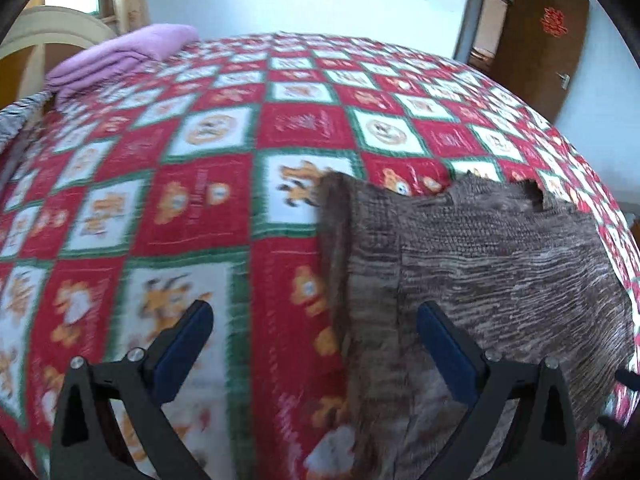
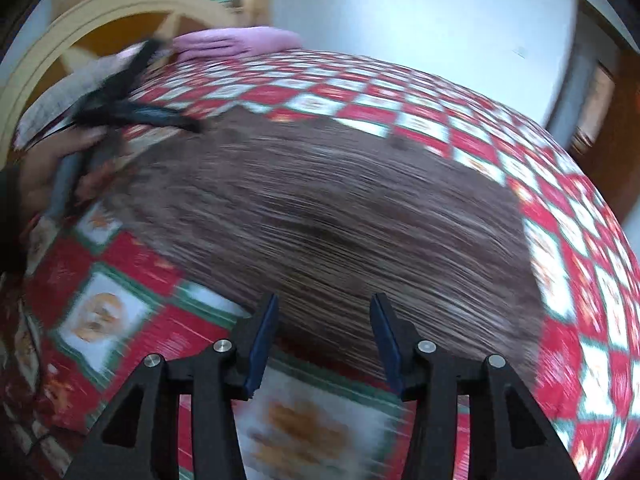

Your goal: Fold small clothes

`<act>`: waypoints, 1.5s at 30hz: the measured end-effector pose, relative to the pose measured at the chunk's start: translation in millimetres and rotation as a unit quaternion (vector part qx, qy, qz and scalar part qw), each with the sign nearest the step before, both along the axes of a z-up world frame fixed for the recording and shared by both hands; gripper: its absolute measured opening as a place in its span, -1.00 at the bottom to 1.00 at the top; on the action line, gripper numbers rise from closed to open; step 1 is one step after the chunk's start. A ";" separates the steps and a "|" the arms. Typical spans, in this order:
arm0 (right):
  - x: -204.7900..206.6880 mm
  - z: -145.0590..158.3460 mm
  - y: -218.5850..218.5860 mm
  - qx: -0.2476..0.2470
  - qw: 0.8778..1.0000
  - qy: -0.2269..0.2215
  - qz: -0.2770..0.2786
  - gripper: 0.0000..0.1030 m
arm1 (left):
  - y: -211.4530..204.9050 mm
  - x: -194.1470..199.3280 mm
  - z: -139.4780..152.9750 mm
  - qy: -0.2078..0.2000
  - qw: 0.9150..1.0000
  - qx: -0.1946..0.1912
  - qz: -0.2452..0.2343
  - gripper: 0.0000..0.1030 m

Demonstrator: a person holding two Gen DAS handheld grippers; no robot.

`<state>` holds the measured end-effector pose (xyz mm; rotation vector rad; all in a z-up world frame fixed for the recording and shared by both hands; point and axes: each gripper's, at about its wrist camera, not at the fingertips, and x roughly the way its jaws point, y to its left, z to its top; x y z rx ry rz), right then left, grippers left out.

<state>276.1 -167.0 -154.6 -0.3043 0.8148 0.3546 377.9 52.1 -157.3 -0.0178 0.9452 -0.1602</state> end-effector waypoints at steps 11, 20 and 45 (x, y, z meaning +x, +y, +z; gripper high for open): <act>-10.7 -11.1 130.0 -0.081 0.988 -0.048 0.121 -0.05 | -3.5 28.1 -8.2 0.000 0.999 -0.035 -0.037 1.00; -5.7 -30.6 175.1 -0.118 0.981 -0.059 0.142 -0.05 | 6.7 34.1 -8.4 -0.005 0.995 -0.082 -0.060 0.99; 0.9 -38.8 201.6 -0.130 0.976 -0.086 0.150 -0.70 | -9.6 29.7 -4.9 -0.035 0.994 -0.059 -0.084 0.22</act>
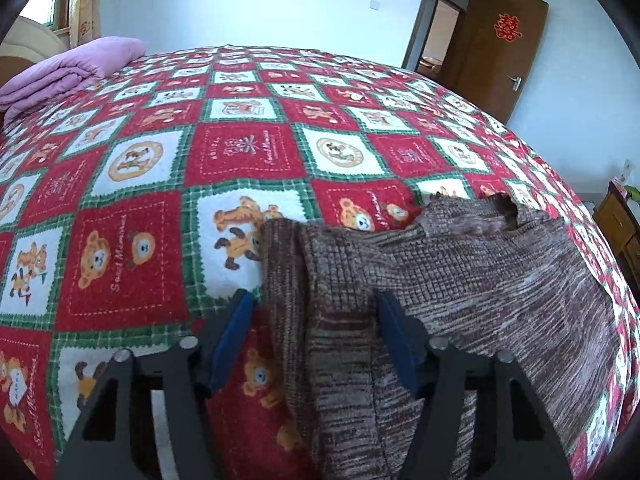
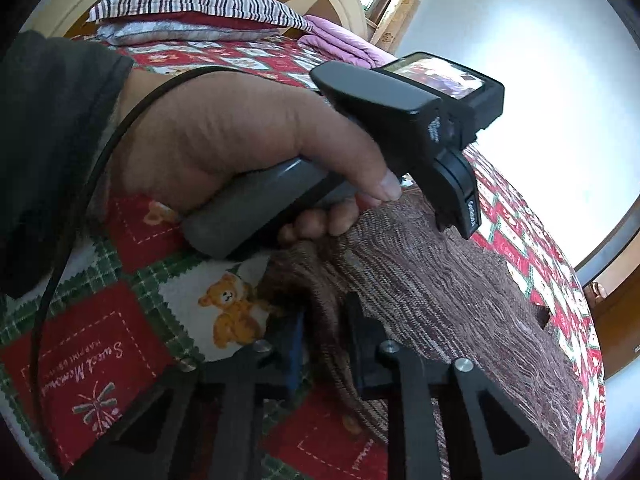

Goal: Fold small clothes
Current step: 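Grasp the folded sweater edge with the left gripper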

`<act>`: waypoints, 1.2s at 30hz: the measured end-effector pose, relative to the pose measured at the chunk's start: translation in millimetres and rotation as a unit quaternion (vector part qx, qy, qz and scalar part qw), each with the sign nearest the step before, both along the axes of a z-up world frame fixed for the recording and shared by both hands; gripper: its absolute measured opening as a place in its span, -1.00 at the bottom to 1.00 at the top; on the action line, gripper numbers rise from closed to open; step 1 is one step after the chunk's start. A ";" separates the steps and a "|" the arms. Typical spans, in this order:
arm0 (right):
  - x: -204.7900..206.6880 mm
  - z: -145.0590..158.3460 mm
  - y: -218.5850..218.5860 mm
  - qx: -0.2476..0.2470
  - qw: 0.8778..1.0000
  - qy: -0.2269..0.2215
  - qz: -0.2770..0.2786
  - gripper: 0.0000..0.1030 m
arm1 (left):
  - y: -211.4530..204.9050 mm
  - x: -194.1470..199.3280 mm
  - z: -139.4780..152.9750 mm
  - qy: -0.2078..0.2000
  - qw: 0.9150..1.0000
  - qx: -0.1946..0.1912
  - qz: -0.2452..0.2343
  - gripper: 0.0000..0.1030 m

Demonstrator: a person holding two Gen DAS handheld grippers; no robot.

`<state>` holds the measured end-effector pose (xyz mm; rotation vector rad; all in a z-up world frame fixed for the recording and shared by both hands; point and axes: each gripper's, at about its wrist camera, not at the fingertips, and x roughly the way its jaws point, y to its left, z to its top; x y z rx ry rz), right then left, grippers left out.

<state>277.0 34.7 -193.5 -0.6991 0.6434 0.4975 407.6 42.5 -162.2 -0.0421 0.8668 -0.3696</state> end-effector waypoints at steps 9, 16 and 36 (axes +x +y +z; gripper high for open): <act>3.4 -1.7 -2.4 0.017 1.000 0.015 -0.004 -0.73 | -9.1 -2.8 1.0 -0.002 1.000 0.016 -0.011 -0.03; 15.4 5.5 -14.1 0.059 0.997 0.047 -0.009 -0.83 | -20.4 -6.0 6.0 0.000 0.999 0.023 -0.031 -0.58; 8.7 24.6 -65.9 0.170 0.981 0.088 -0.038 -0.85 | -24.1 -10.1 23.2 0.040 0.999 0.003 0.004 -0.69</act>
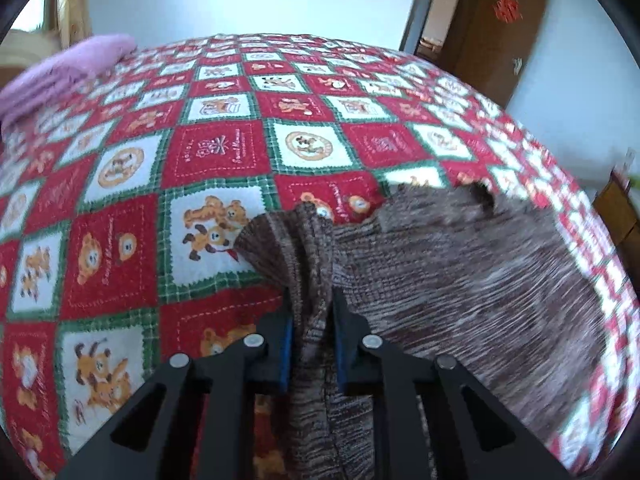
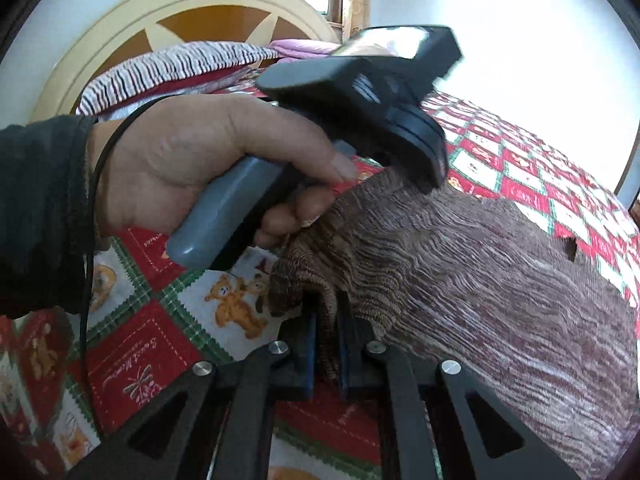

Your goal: Fold small clothes

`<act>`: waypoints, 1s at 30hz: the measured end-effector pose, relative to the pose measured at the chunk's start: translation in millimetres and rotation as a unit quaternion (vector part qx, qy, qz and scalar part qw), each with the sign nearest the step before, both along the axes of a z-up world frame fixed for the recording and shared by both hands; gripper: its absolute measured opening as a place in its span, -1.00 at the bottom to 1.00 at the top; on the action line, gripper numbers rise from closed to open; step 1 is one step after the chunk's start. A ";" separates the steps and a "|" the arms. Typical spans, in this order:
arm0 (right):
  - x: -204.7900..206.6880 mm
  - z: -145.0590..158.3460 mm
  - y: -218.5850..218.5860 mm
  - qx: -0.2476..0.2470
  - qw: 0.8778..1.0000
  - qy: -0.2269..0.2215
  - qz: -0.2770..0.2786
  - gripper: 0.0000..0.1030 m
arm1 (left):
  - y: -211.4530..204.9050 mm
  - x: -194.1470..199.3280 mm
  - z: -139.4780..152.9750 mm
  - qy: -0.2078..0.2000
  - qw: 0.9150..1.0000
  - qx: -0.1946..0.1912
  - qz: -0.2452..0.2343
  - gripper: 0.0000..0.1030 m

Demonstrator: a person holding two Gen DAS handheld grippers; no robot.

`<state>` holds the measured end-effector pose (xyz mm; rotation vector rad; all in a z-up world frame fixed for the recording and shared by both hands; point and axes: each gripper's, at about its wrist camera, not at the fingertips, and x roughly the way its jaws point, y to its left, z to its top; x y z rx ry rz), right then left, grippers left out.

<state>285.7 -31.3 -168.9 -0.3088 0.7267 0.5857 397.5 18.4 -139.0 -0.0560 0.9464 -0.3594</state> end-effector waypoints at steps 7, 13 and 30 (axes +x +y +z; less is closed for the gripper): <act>-2.5 15.1 -43.5 0.067 0.998 0.005 -0.022 -0.86 | 1.1 -6.4 23.5 0.009 0.995 -0.104 0.006 -0.70; -8.8 36.7 -79.9 0.110 0.993 -0.007 -0.036 -0.86 | -26.0 -10.9 50.6 -0.003 0.989 -0.150 -0.008 -0.71; -35.6 76.0 -197.4 0.165 0.980 -0.017 -0.111 -0.87 | -126.8 -14.9 83.5 -0.033 0.978 -0.194 -0.062 -0.71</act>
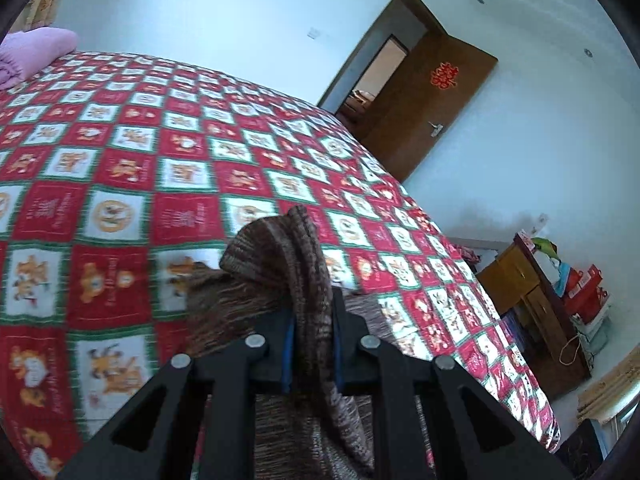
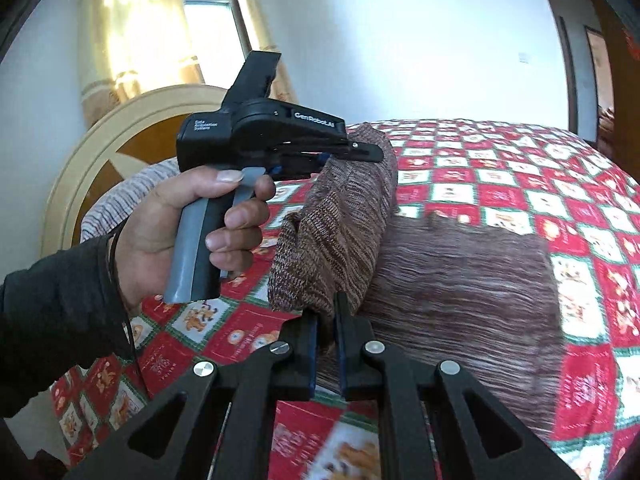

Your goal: Fold small clothes

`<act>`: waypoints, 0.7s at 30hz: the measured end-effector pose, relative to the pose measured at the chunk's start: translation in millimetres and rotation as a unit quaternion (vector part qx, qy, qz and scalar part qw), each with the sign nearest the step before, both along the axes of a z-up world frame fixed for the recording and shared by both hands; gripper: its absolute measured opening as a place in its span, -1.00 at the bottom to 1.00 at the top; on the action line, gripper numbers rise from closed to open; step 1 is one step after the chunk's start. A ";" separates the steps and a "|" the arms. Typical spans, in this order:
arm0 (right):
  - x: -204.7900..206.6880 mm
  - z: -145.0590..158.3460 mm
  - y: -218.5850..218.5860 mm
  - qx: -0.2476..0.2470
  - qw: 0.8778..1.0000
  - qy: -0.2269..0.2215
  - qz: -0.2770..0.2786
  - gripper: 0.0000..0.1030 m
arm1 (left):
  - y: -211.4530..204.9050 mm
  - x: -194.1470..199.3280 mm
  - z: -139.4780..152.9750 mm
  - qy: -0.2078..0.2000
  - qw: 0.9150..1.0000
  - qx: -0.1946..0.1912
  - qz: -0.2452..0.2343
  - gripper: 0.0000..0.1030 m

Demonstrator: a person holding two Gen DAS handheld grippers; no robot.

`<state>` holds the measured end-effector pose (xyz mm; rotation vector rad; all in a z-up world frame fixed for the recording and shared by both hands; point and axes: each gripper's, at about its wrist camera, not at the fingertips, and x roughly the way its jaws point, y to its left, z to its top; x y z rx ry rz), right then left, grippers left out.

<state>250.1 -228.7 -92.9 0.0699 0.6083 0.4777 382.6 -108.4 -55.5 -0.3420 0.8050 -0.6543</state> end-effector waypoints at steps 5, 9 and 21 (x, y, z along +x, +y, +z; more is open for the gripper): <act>-8.0 -4.0 -30.3 0.011 1.000 0.011 -0.023 -0.87 | -33.6 -1.0 -2.6 0.002 1.000 0.000 -0.020 -0.72; -8.3 -11.5 -55.8 0.026 0.998 0.029 -0.041 -0.87 | -57.4 -0.8 -6.5 0.004 0.999 0.006 -0.033 -0.72; -10.4 -33.8 -99.2 0.055 0.992 0.069 -0.087 -0.88 | -124.7 1.8 -29.9 0.004 0.996 0.063 -0.069 -0.72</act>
